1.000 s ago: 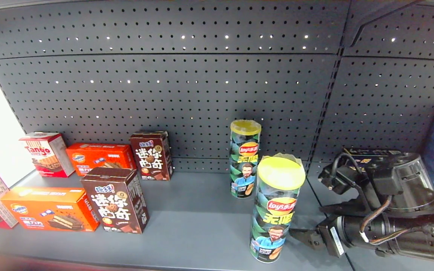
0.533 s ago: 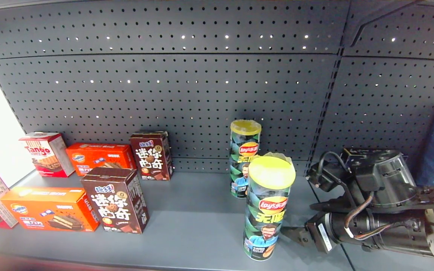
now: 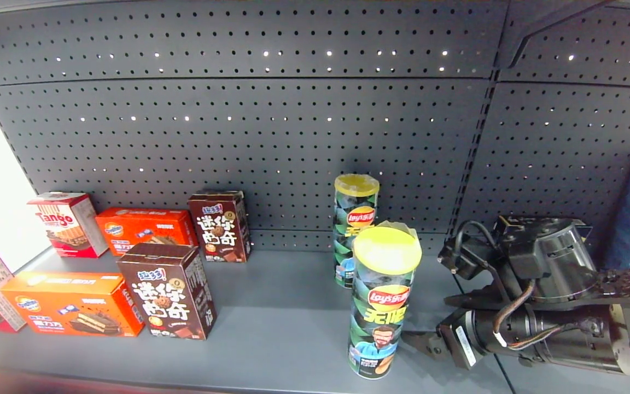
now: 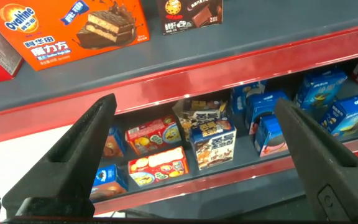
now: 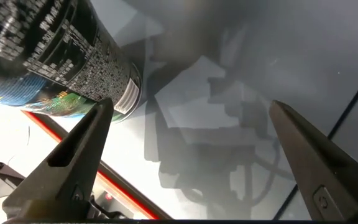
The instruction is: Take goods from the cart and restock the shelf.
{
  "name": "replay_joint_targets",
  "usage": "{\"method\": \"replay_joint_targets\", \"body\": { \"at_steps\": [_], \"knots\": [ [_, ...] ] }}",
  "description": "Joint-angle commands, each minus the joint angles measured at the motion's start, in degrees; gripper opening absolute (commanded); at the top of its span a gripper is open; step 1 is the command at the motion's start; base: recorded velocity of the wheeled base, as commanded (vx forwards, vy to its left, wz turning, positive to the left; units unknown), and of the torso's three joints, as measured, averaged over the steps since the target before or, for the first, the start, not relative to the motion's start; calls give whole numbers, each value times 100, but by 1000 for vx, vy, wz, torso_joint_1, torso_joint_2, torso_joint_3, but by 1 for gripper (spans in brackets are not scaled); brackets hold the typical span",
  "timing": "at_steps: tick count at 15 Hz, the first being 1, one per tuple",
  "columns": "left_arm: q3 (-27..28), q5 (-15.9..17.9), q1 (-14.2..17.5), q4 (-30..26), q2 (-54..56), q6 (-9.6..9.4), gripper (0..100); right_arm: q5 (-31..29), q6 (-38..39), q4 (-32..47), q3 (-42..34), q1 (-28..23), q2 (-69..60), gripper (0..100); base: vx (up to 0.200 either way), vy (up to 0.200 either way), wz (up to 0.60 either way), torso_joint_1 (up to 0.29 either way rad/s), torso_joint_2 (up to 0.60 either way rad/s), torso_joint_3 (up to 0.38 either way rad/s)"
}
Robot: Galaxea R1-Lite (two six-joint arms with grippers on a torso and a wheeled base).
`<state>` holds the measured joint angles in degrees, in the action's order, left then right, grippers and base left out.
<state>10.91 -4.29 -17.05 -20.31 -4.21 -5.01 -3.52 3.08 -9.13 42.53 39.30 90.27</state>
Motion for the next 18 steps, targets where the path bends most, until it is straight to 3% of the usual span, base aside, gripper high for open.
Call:
{"method": "replay_joint_targets", "body": {
  "at_steps": [1, 18],
  "knots": [
    [-1, -2, 0, 1, -10, 0, 100, 1, -1, -1, 9, 42, -1, 100, 0, 0, 0, 0, 0, 0],
    [-1, -2, 0, 1, -10, 9, 100, 10, -10, -19, 255, 113, 289, 100, 0, 0, 0, 0, 0, 0]
  ]
}}
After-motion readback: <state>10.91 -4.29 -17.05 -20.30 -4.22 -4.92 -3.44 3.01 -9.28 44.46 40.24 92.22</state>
